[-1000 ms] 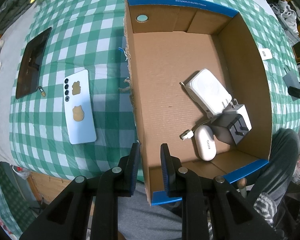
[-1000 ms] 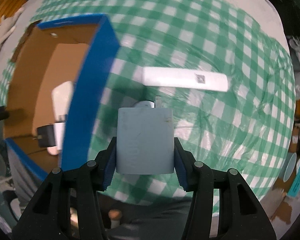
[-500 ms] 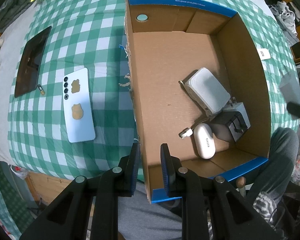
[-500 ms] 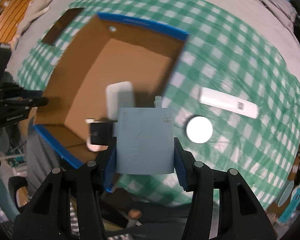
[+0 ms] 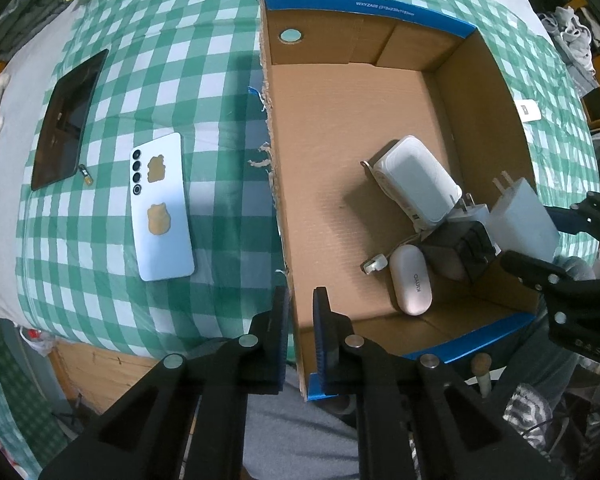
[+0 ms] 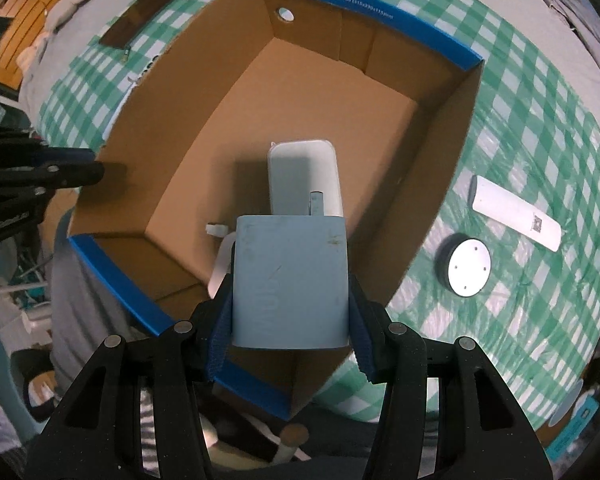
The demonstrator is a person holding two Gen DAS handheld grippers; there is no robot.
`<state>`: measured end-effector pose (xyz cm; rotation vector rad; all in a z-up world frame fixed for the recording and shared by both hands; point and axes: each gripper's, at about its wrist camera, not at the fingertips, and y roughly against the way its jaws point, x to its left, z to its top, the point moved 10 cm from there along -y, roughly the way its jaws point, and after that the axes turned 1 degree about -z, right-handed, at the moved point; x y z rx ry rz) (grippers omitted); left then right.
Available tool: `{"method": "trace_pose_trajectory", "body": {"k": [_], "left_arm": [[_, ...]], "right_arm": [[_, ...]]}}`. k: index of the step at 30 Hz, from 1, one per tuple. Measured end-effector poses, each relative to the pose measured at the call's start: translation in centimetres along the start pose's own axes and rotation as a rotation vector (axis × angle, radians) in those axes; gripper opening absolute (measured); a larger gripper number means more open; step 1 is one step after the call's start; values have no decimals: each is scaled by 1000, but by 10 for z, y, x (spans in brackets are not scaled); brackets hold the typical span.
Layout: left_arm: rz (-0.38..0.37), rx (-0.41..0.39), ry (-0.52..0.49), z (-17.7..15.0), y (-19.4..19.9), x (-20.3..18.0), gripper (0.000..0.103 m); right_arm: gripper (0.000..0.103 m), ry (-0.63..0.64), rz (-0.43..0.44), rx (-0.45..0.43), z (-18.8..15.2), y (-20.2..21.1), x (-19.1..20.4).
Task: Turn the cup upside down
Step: 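Lift the flat white power bank and carry it over the box with the right gripper, then lower the flat white power bank into the box and open the right gripper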
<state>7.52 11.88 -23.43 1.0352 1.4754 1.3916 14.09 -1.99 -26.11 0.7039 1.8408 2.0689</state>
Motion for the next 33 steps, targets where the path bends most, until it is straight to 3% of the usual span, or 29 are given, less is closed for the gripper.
{"method": "trace_pose_trajectory", "body": {"k": [7,17,33], "left_arm": [[-2,-2,1,0,1,-1,11],[-7,-6,-2,-4,2,3,11],[-23,-12,-9,-2,8,-3,11]], "right_arm": [[52,-16,-18,-4,5,-6,-5],[54,-27,-19,-76,11,24,-12],[54,-176,-29,-113,-7,50,-90]]}}
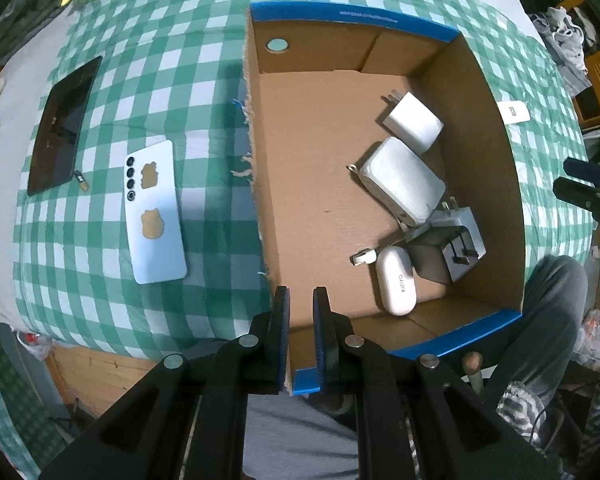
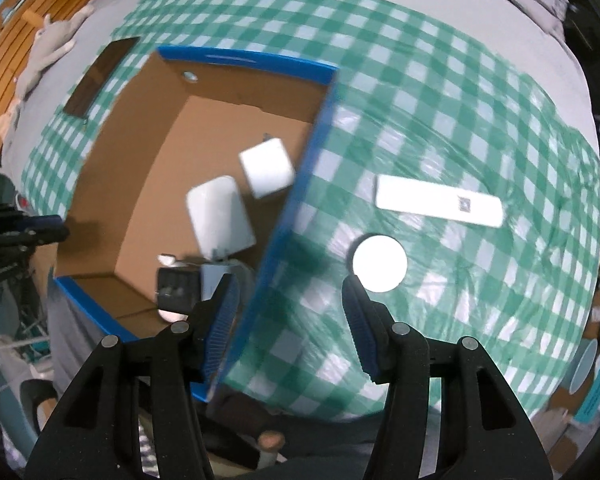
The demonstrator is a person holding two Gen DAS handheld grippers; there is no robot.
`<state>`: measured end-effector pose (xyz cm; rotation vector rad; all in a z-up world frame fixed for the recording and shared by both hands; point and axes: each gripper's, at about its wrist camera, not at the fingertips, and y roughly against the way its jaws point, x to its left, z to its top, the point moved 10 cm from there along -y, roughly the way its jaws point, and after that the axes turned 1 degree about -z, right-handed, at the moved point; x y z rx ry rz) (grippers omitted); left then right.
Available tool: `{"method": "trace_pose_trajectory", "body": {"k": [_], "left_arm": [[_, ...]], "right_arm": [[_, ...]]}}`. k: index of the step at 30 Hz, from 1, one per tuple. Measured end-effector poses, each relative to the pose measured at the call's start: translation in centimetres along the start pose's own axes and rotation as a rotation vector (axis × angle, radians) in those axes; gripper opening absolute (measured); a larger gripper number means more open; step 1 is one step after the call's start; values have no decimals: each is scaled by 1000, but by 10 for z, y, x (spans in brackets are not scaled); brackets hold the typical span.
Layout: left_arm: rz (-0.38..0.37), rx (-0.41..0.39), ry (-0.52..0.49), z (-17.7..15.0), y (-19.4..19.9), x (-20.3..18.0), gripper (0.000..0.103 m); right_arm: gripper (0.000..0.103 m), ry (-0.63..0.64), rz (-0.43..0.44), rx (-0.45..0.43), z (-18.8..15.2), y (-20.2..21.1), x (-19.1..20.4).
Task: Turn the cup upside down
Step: 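Lower the flat white power bank into the box and open the right gripper, then move the right gripper to the round grey wireless charger and grasp it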
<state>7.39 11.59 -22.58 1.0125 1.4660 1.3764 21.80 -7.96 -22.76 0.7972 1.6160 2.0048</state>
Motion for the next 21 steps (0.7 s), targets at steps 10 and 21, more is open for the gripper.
{"method": "trace_pose_trajectory", "body": {"k": [10,21], "left_arm": [[-6,20,43,0,-8,9,12],[4,32,51,-3,-17,12,28]], "right_arm": [[54,-52,12,26,-14,-10,-26],[54,-68,10,47,-20,-24,-35]]}}
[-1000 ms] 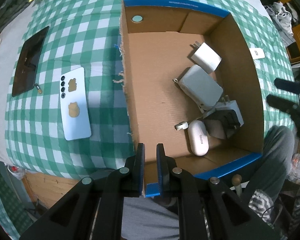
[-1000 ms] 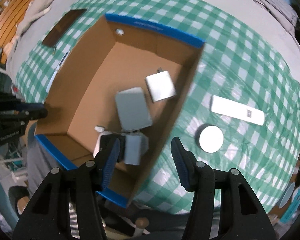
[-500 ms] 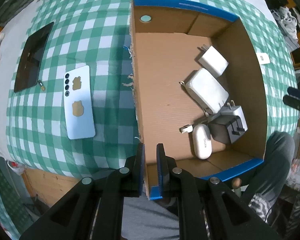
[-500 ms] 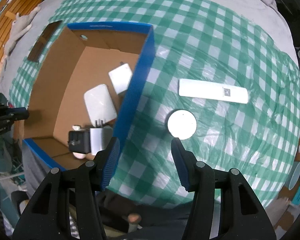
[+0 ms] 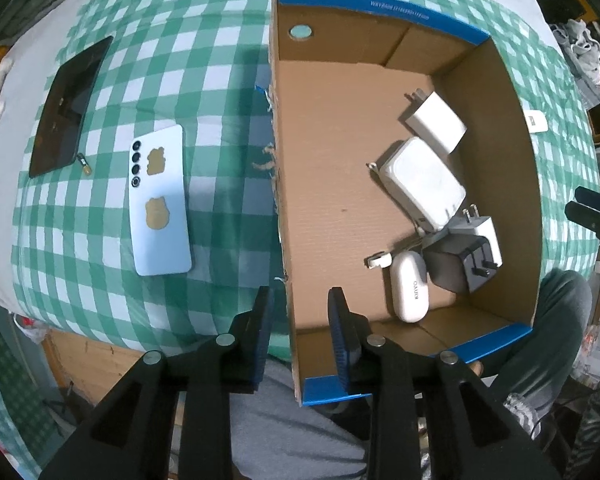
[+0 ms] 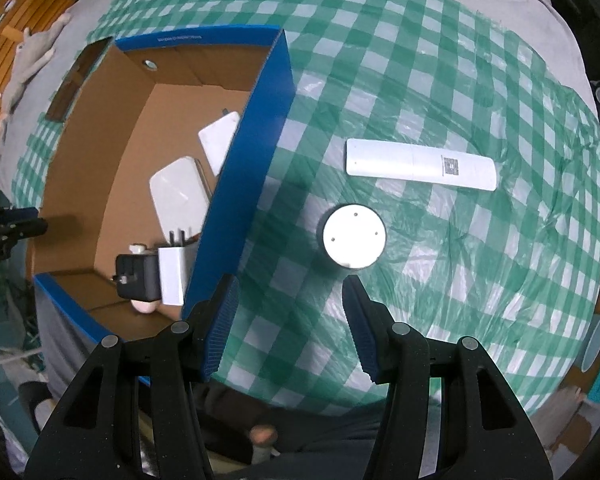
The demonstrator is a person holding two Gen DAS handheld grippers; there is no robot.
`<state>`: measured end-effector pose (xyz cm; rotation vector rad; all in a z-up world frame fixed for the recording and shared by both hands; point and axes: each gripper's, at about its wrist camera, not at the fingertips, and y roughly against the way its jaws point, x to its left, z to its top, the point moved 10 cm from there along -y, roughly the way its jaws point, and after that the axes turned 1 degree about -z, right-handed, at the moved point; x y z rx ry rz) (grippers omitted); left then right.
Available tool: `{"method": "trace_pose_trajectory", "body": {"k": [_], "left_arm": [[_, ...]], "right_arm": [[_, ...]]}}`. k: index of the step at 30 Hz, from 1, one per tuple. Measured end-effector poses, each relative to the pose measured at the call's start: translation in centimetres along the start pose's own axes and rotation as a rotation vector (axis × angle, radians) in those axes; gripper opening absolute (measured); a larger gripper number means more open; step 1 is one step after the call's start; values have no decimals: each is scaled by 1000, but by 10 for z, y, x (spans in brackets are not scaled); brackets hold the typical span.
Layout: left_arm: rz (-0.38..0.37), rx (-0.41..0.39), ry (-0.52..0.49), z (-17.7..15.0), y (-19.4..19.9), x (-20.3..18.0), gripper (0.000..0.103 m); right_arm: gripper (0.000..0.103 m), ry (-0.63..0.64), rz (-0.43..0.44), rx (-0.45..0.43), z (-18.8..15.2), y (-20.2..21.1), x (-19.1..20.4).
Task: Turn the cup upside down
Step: 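Move the right gripper to the round grey wireless charger and grasp it, then lift the round grey charger and carry it over the box with the right gripper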
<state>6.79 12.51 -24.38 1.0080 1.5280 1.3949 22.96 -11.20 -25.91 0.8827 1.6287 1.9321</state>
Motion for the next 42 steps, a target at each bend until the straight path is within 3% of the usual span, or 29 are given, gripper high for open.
{"method": "trace_pose_trajectory", "body": {"k": [12,21,28,42], "left_arm": [[5,16,-11,-2,-6,-1,14],[6,22,-9,-3,-8,0,12],[6,27,-10,-2,-10,0,12],[4,28,-9,-1,-10,1,12]], "right_arm": [[54,-95,-19,34,11,-45,-42],[54,-122,-34,58,21,-81,-57],[64,-115,-82,72,27,-100,-55],[62,-96,-107,108,22,-124,-48]]}}
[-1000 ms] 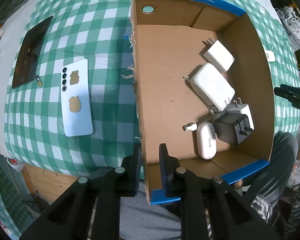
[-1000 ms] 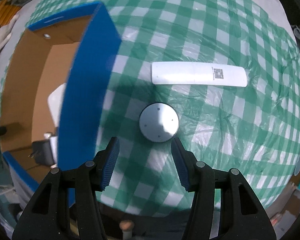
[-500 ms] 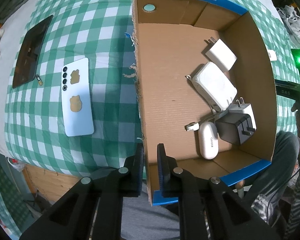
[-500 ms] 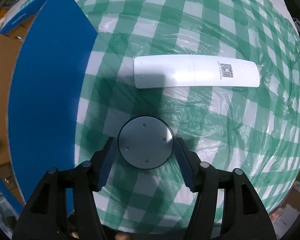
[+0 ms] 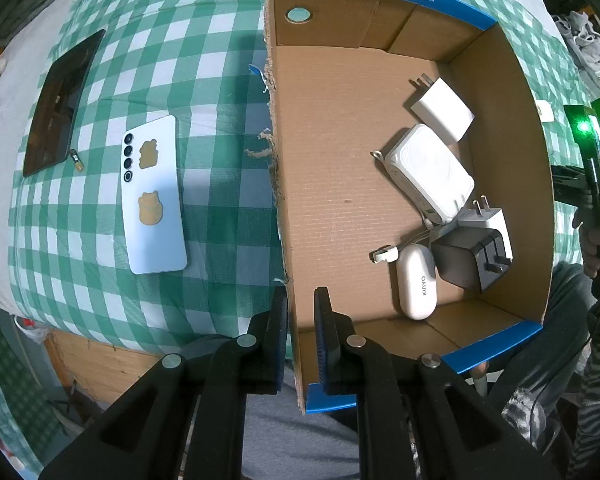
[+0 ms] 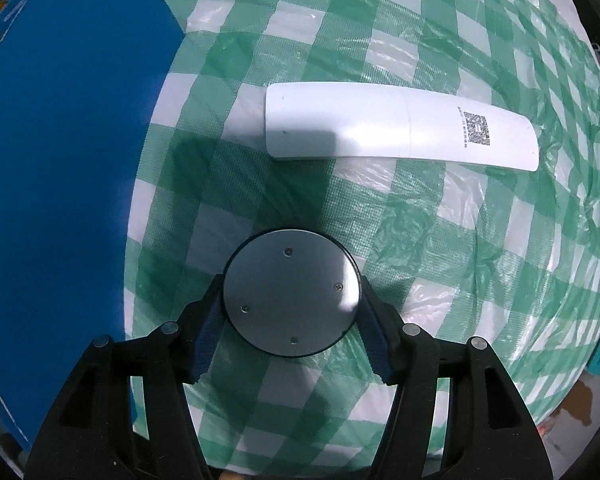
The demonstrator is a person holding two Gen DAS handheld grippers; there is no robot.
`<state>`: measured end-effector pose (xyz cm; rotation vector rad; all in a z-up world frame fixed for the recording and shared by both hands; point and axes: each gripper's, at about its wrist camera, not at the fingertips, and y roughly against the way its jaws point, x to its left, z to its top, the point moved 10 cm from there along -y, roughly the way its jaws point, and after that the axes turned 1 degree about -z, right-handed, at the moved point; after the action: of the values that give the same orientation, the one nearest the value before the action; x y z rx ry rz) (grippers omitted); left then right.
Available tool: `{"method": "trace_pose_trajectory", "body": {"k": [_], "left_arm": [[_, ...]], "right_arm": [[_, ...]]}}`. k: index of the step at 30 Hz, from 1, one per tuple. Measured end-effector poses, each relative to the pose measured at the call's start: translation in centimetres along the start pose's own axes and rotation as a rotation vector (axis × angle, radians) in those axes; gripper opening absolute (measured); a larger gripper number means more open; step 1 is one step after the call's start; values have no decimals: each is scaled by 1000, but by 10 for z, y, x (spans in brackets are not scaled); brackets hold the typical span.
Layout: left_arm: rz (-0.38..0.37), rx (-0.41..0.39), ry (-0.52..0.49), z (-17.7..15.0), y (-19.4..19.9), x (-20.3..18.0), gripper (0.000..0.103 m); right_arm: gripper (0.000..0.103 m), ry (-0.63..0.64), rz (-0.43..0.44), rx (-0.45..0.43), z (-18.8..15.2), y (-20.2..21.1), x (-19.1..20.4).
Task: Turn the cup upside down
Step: 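Lift the round grey charger and carry it over the box with the right gripper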
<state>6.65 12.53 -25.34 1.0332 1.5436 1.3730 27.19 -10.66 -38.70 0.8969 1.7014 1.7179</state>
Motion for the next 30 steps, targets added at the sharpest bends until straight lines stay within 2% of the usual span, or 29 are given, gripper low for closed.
{"method": "trace_pose_trajectory", "body": {"k": [12,17,21,25,30], "left_arm": [[-3,-3,0,1,0,-1,12],[0,-7,-3,2,0,-1,12],[4,-14,-7,2,2,-4,12],[4,-18,-8,1,4,-5,12],[3,-19,-10,0,6,-5,12]], "right_arm": [[61,69,-39,-46,-16,60,8],[61,114,-17,-68,-22,94,25],[61,146,-9,-91,-16,120,22],[61,184,13,-120,-24,142,52],[61,233,49,-135,-35,146,86]]}}
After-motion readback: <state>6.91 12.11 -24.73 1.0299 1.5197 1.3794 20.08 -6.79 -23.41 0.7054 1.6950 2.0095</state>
